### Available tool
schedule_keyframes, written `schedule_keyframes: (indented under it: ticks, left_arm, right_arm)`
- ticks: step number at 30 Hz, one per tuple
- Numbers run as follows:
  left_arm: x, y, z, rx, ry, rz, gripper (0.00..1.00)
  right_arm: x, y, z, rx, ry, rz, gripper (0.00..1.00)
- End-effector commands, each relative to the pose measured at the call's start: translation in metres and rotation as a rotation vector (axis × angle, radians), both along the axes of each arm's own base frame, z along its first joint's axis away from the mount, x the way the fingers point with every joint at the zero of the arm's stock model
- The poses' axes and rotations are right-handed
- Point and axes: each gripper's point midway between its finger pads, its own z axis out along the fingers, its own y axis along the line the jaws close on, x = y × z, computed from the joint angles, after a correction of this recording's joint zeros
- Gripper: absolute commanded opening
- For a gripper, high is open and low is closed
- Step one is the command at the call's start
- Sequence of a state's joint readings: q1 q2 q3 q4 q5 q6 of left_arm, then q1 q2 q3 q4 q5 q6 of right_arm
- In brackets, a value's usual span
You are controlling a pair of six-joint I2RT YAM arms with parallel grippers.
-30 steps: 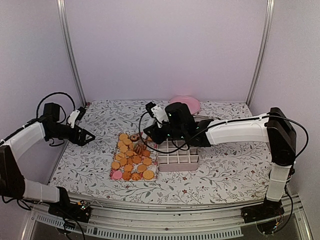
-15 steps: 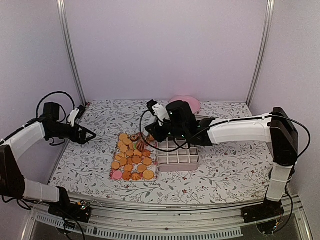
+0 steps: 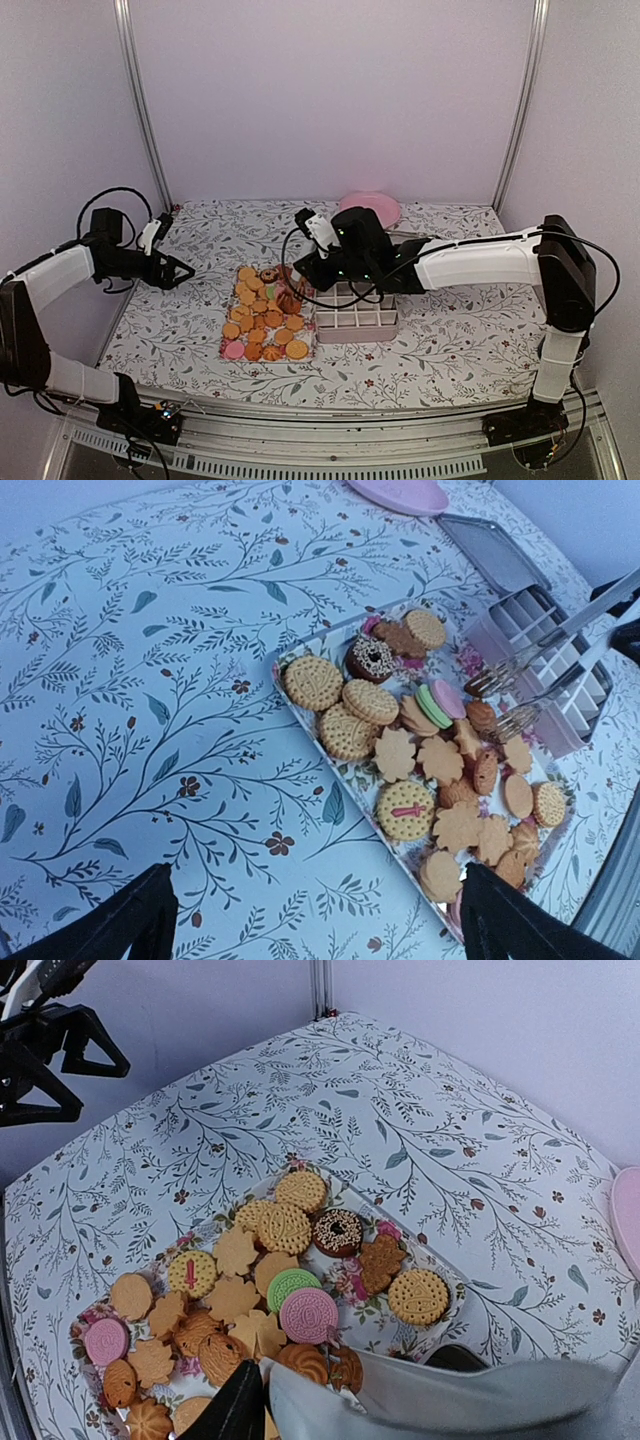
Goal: Pack the cookies
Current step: Pick up the fake cookies from the plate.
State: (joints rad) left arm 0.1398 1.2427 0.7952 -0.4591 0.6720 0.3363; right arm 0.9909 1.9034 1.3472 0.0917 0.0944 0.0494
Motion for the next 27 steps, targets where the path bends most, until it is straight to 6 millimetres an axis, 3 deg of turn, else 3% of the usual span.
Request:
schedule_keyframes:
  ticks: [1, 6, 10, 15, 22, 27]
  left_arm:
    - [-0.001, 0.000, 0.001, -0.013, -0.019, 0.001, 0.99]
    - [-0.001, 0.001, 0.003, -0.010, -0.030, 0.004, 0.99]
    - [0.000, 0.000, 0.004, -0.018, -0.034, 0.006, 0.99]
    - [0.000, 0.001, 0.003, -0.018, -0.034, 0.011, 0.99]
    - [0.002, 0.001, 0.004, -0.014, -0.038, 0.013, 0.99]
    - [0.001, 0.002, 0.003, -0.013, -0.035, 0.014, 0.99]
  right_arm:
    - [-0.005, 0.005, -0.013, -0.012, 0.024, 0.013, 0.45]
    - [-0.006, 0.006, -0.024, -0.044, 0.031, 0.013, 0.45]
    - [-0.005, 0.006, -0.019, -0.043, 0.018, 0.007, 0.38]
    - [-0.002, 0.006, 0.015, -0.003, -0.029, -0.004, 0.24]
    - [0.000, -0.002, 0.074, 0.056, -0.120, -0.022, 0.22]
    - [0.008, -0.014, 0.094, 0.060, -0.169, -0.042, 0.22]
